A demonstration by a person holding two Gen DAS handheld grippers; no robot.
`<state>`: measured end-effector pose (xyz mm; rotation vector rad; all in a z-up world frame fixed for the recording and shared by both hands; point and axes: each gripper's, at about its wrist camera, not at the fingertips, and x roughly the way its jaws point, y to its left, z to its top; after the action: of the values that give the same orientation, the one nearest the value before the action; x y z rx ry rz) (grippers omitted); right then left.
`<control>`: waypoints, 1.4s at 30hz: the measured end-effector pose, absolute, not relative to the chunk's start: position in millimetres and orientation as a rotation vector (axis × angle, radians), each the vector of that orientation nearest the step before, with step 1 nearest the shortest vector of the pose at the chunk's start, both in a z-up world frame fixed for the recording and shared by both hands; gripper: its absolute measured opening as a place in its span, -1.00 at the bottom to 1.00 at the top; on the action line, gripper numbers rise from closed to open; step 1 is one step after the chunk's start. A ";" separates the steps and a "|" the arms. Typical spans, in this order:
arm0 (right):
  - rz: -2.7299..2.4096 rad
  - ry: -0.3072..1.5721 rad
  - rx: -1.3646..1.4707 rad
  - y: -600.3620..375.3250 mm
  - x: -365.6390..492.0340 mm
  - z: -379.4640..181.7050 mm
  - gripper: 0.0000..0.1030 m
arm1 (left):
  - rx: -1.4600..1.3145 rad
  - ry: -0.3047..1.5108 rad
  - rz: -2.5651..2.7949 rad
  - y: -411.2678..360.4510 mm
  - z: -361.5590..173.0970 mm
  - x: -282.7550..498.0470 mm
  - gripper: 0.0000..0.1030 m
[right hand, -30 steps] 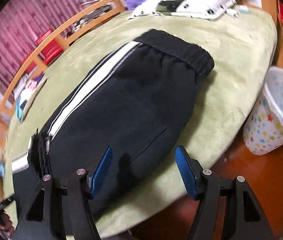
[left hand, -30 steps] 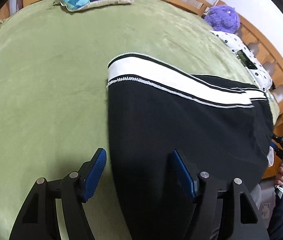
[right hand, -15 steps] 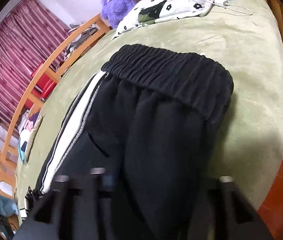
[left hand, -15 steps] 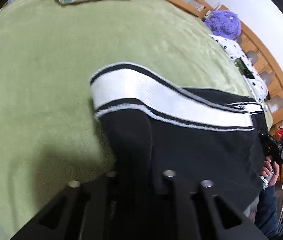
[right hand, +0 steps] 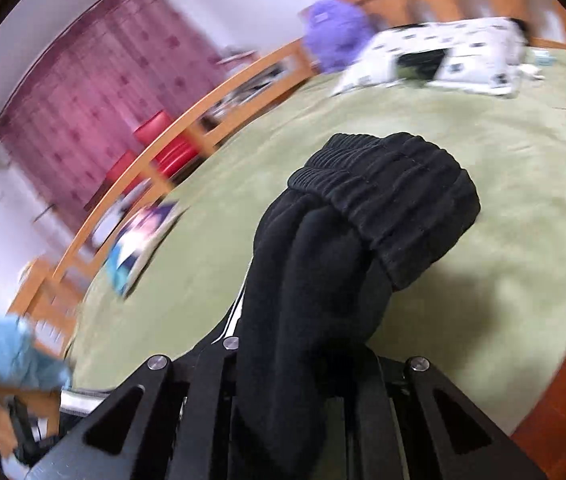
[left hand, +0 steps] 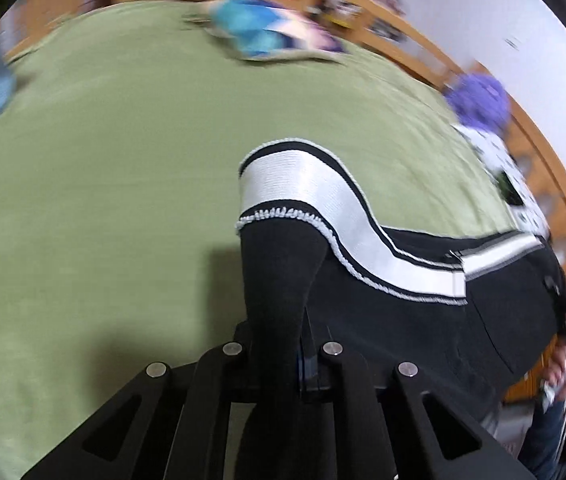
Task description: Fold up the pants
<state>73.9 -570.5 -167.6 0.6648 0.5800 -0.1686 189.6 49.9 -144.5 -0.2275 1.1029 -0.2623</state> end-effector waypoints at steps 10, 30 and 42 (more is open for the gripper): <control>-0.131 0.867 0.609 -486.1 97.1 -250.2 -0.50 | -0.133 1.152 -0.044 120.9 -177.8 179.5 -0.26; 0.195 0.866 0.242 -309.5 85.0 -180.5 -0.01 | -0.092 1.082 -0.123 125.2 -173.6 70.5 0.25; 0.303 0.992 0.052 -173.9 176.0 -233.9 -0.58 | -0.265 1.068 -0.080 165.5 -177.0 51.4 0.25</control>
<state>176.0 -173.9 -233.9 0.0522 0.9921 0.3034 51.4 165.5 -177.0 -0.2655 1.0677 -0.0795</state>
